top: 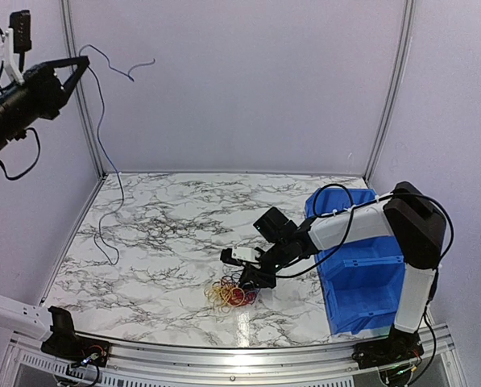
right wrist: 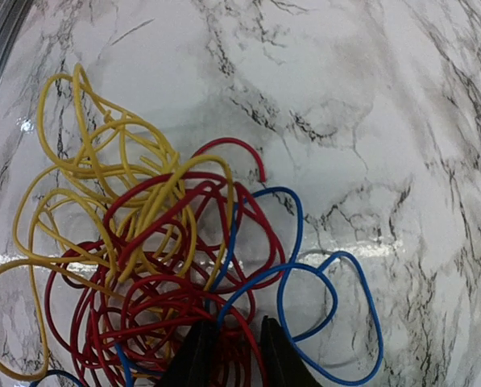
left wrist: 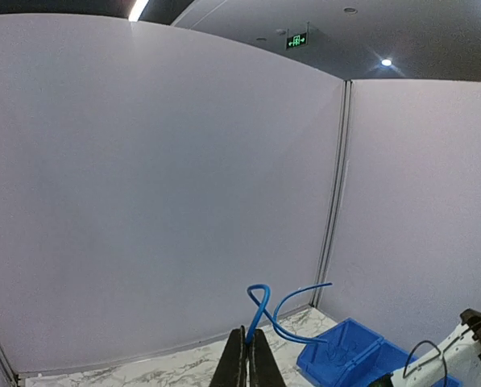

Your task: Untangle the cables

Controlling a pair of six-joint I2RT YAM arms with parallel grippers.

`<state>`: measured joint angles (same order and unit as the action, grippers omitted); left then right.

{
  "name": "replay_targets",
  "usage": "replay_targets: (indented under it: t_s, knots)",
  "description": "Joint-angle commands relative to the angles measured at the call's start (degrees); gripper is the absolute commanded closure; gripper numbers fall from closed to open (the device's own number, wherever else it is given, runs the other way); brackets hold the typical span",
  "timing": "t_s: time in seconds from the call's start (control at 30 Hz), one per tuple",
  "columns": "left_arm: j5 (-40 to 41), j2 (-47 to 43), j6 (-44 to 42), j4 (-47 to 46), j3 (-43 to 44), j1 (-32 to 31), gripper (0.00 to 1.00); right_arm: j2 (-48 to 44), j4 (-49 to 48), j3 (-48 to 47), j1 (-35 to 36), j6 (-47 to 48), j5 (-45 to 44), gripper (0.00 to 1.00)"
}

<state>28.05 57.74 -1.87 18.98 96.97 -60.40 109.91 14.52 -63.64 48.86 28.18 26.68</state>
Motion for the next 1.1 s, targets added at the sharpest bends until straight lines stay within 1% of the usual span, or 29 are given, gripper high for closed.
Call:
replay_targets:
  t_s: [0.0,0.07,0.17,0.3,0.37,0.47,0.53,0.63,0.67,0.83,1.07]
  knots:
    - [-0.60,-0.66,2.41,1.77,-10.09,0.29,1.00,-3.83,7.08,-2.70,-0.91,0.41,-2.03,0.70]
    - [-1.15,-1.90,5.43,0.75,-15.47,0.28,1.00,-6.88,10.16,-5.40,-1.18,0.05,-1.06,0.59]
    - [-1.29,-3.31,7.62,-0.42,-22.85,0.28,1.00,-11.61,16.02,-10.70,-1.14,1.77,-0.21,0.50]
    - [-1.25,-3.94,9.10,-0.86,-28.77,0.28,1.00,-17.02,19.49,-17.35,-1.27,3.16,-3.15,0.46]
    - [-1.48,-3.97,9.89,-1.37,-31.28,0.28,1.00,-18.82,20.99,-20.64,-1.28,3.88,-3.55,0.46]
    - [-2.57,-3.95,11.46,-3.64,-35.23,0.28,1.00,-20.50,21.58,-25.30,-0.98,4.22,-1.82,0.46]
    - [-3.82,-3.95,12.84,-5.60,-37.63,0.28,1.00,-20.98,20.06,-27.21,-0.40,3.12,-0.18,0.41]
    - [-5.96,-3.95,14.95,-9.19,-40.66,0.28,1.00,-19.93,17.15,-28.86,1.41,0.83,1.08,0.33]
    - [-6.53,-3.95,15.94,-10.41,-41.52,0.28,1.00,-18.81,16.99,-29.94,2.20,0.48,1.62,0.32]
    - [-8.10,-3.68,18.25,-13.73,-43.88,0.28,1.00,-12.00,17.94,-36.78,5.41,-2.43,2.14,0.30]
    - [-8.91,-4.88,20.24,-16.56,-45.99,0.30,1.00,-5.66,17.08,-40.96,6.84,-6.42,4.22,0.30]
